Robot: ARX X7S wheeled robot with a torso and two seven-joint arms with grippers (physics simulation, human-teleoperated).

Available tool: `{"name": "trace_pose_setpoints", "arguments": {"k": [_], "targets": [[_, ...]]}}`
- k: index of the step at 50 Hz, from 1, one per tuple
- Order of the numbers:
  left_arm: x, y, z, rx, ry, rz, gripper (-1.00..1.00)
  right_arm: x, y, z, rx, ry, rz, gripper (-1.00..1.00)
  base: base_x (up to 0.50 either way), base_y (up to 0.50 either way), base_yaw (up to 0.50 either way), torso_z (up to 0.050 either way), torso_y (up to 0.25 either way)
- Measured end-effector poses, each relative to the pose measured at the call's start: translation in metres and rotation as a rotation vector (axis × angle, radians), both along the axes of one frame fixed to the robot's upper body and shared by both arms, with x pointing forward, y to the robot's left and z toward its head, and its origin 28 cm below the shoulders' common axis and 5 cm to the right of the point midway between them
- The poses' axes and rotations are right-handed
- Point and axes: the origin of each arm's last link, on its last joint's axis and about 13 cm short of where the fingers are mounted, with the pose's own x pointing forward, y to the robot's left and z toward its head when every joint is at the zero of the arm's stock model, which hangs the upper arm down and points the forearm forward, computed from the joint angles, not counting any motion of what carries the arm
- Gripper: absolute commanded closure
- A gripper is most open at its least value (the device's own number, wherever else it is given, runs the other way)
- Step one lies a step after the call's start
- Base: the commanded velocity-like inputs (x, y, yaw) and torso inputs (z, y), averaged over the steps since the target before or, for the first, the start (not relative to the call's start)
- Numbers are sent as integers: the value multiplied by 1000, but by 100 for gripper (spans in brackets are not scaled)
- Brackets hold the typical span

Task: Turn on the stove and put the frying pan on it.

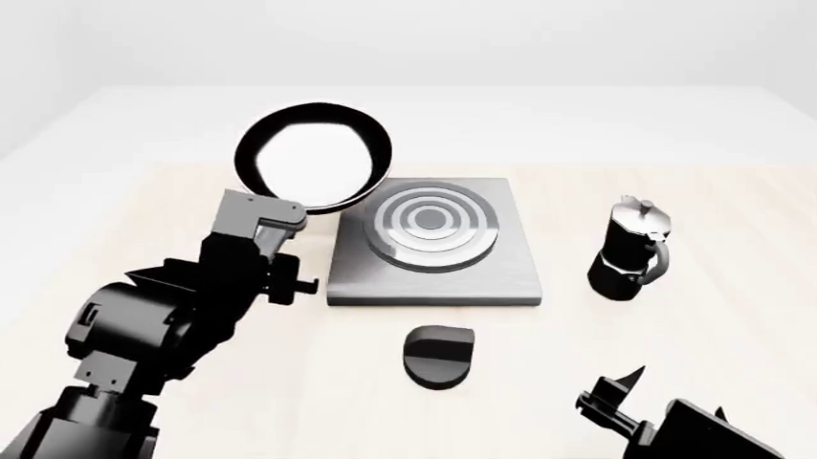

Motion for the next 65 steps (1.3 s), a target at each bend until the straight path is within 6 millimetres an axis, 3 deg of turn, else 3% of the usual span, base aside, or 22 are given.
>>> {"name": "trace_pose_setpoints", "arguments": {"k": [42, 65], "targets": [[14, -62, 21, -19, 60, -244, 100, 0, 0, -1, 5, 2, 7, -100, 0, 0, 0, 0, 2], [16, -76, 34, -39, 102, -291, 100, 0, 0, -1, 6, 3, 9, -100, 0, 0, 0, 0, 2]]}}
